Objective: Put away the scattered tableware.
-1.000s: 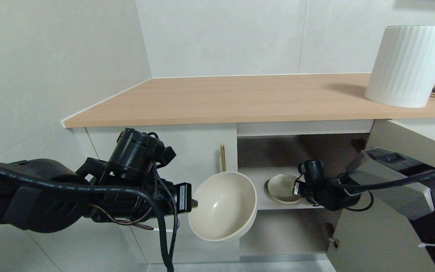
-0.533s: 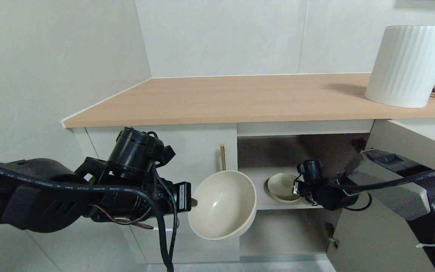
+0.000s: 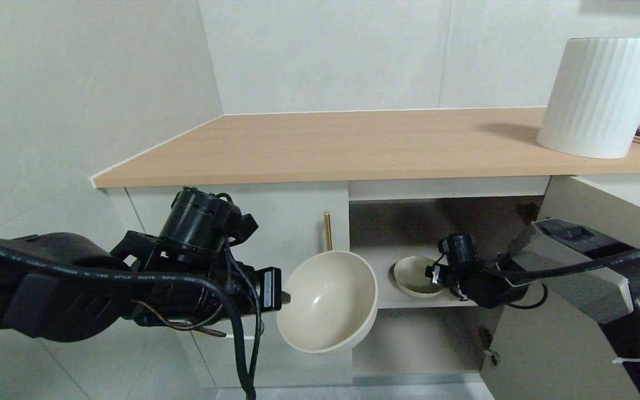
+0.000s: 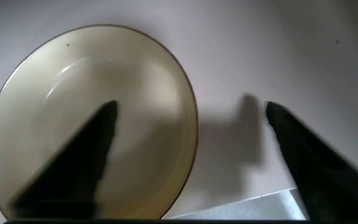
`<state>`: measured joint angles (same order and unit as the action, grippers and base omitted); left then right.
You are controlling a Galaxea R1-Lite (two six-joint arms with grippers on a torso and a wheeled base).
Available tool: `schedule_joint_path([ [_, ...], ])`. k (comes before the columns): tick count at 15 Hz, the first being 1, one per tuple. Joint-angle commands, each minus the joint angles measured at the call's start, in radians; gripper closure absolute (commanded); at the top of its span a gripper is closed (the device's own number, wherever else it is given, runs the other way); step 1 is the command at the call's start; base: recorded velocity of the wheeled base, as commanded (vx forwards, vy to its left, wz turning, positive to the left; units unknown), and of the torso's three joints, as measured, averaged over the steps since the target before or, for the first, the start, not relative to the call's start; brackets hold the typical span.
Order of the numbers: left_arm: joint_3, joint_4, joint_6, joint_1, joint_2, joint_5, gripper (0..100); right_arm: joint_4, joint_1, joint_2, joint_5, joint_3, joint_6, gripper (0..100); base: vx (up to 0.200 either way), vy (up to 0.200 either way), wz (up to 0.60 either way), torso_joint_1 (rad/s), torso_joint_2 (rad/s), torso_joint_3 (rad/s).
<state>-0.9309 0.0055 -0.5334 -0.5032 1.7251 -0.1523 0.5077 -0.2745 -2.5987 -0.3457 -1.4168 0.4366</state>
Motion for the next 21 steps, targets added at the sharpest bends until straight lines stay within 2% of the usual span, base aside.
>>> schedule_joint_path([
  [1,-0.003,-0.001,0.000,0.000,0.005,0.004,100,0.000,-0.003,0.028,0.001,0.027,0.002,0,0.000,0.000,0.00,0.000,0.00,0.000],
  [2,-0.005,-0.001,0.000,-0.001,0.010,0.008,100,0.000,-0.006,0.063,0.001,0.067,0.004,0,0.000,0.000,0.00,0.000,0.00,0.000],
  [4,-0.025,0.002,0.000,-0.034,0.045,0.051,100,-0.001,-0.032,0.213,0.030,0.233,0.004,0,0.000,0.000,0.00,0.000,0.00,0.000],
  [5,-0.031,0.002,0.000,-0.067,0.071,0.103,100,-0.001,-0.055,0.312,0.067,0.335,0.002,0,0.000,0.000,0.00,0.000,0.00,0.000],
  [7,-0.029,0.001,0.001,-0.104,0.102,0.181,100,-0.029,-0.091,0.473,0.148,0.461,-0.021,0,0.000,0.000,0.00,0.000,0.00,0.000],
  [8,-0.026,0.001,0.001,-0.120,0.113,0.198,100,-0.098,-0.106,0.560,0.174,0.495,-0.047,0,0.000,0.000,0.00,0.000,0.00,0.000],
  [11,-0.020,0.002,0.001,-0.141,0.134,0.200,100,-0.336,-0.167,0.770,0.208,0.493,-0.061,0,0.000,0.000,0.00,0.000,0.00,0.000],
  [12,-0.017,0.002,0.001,-0.152,0.154,0.203,100,-0.383,-0.196,0.830,0.249,0.493,-0.061,0,0.000,0.000,0.00,0.000,0.00,0.000],
  [15,-0.016,0.002,0.000,-0.186,0.202,0.237,100,-0.465,-0.281,0.928,0.318,0.496,-0.059,0,0.000,0.000,0.00,0.000,0.00,0.000],
  [17,-0.016,0.002,-0.008,-0.209,0.228,0.243,100,-0.488,-0.327,0.934,0.318,0.503,-0.058,0,0.000,0.000,0.00,0.000,0.00,0.000],
  [21,-0.019,0.002,-0.016,-0.213,0.226,0.251,100,-0.521,-0.404,0.913,0.318,0.507,-0.059,0,0.000,0.000,0.00,0.000,0.00,0.000],
])
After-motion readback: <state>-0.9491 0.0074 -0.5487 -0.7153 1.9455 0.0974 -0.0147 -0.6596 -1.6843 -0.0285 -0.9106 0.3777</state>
